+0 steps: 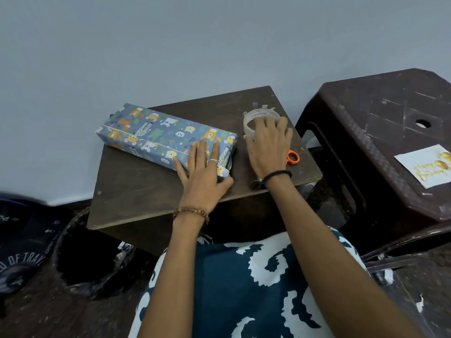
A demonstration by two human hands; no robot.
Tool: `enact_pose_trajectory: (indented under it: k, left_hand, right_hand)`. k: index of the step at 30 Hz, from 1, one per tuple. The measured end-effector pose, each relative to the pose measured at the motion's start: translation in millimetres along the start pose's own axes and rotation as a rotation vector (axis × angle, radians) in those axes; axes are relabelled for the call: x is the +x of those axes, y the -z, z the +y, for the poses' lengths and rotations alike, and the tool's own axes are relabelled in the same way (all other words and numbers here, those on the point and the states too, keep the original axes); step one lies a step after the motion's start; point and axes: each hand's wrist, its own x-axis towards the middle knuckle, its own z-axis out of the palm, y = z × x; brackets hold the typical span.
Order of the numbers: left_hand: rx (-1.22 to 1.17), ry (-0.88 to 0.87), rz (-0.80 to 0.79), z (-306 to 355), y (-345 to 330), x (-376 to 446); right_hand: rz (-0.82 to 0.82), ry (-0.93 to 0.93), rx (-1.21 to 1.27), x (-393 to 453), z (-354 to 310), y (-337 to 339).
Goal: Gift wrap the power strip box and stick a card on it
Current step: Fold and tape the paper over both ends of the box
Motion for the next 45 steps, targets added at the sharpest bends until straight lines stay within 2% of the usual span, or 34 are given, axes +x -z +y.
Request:
enact_pose_trajectory:
  k: [5, 10, 14, 18, 25, 31, 34, 39, 45]
  left_hand:
    - [-0.016, 0.002, -0.029, -1.7, 0.9, 1.9]
    - [-0.230, -0.032, -0.013, -7.9, 5.6, -0.9]
    - [-0.122, -0.024, 0.043, -6.5, 4.3, 0.2]
    - [-0.116, 0.016, 0.069, -1.8, 3.8, 3.9]
    - [-0.122, 0.032, 0.076, -0.2, 4.0, 7.0]
    - [-0.117, 0.032, 0.073, -0.8, 4.8, 6.6]
    - [-0.119, 0.039, 0.073, 0.4, 5.2, 6.9]
    - [-0.143, 0.032, 0.087, -0.6, 5.0, 7.0]
    - [-0.144, 0.017, 0.094, -4.2, 3.5, 5.9]
  right_hand:
    - [-0.089, 0.028, -0.038, 13.5, 7.4, -4.7]
    - [-0.021, 0.019, -0.059, 9.9, 16.0, -1.0]
    - [0.035, -0.059, -0.087, 11.4, 21.7, -1.0]
    - [0.059, -0.021, -0.074, 12.1, 8.6, -6.2]
    - [-0.017, 0.000, -0.109, 12.1, -0.8, -15.5]
    - [0.105, -0.051, -0.052, 17.2, 15.4, -13.3]
    - [0.162, 0.021, 0.017, 17.9, 13.5, -19.5]
    - [0.132, 0.123, 0.085, 18.7, 7.5, -35.8]
    - [0.264, 0.219, 0.162, 26.9, 9.2, -38.6]
